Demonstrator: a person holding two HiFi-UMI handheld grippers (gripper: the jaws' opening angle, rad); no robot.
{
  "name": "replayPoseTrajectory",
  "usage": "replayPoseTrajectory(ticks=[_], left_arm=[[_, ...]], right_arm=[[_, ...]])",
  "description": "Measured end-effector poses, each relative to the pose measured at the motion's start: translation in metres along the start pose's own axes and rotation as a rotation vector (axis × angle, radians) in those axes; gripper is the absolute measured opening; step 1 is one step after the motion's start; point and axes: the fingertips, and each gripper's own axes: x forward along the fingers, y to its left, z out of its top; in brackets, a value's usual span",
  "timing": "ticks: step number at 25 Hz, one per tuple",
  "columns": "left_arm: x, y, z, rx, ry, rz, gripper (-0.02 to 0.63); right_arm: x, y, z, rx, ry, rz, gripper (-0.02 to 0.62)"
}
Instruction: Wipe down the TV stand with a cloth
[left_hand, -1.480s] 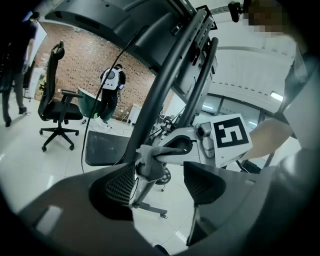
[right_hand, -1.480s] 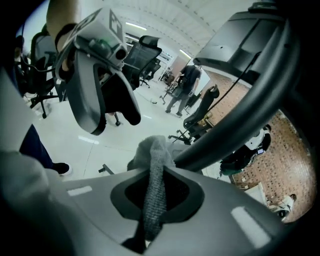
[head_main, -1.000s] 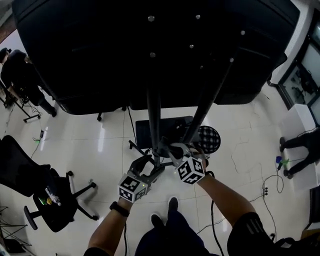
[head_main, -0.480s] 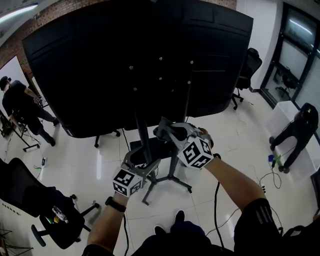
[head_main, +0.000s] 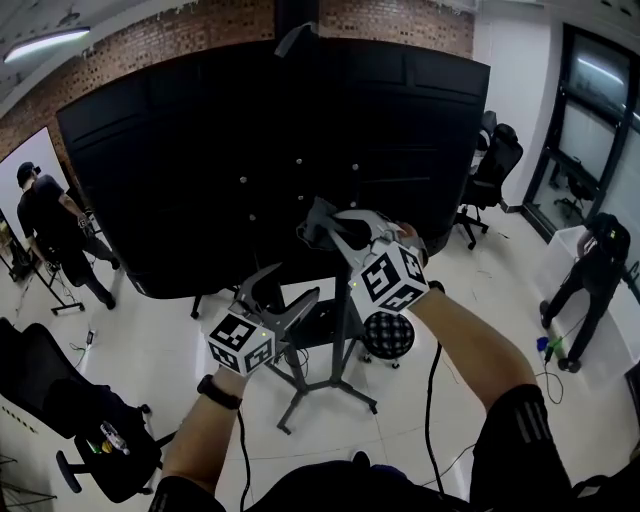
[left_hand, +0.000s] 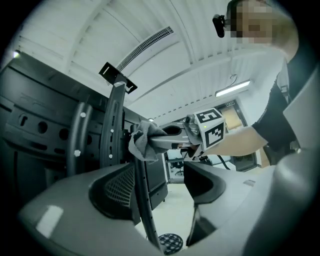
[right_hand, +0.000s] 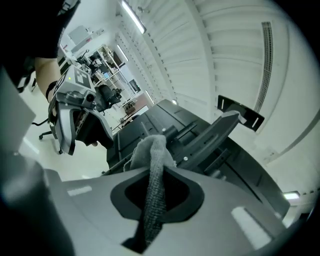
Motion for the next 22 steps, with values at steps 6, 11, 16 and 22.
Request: replayPoseTrajectory(ticks=[6,11,16,22], left_arm=[[0.044,0.002,0.043,0.032,-0.056,0.025,0.328],[0.072,0.008,0.063,0.063,-0.073,0.058,0.328],[0.093,0.02,0.069,0.066,-0.078,0.094,0.328],[0.106,0.029,0.057,0.055,-0.059,0.132,0.328]], right_arm=[[-0.004,-0.069,0.008,-0.081,-0.049,-0.032,0.015],[0.002,-0.125,0.009,-0.15,-0.065,-0.073,0.015],[0.019,-0.16,0.012,-0.194,-0.071,-0.083,0.015],[0.034,-0.153,-0.007,-0.191,-0.072,-0.034,0.015]])
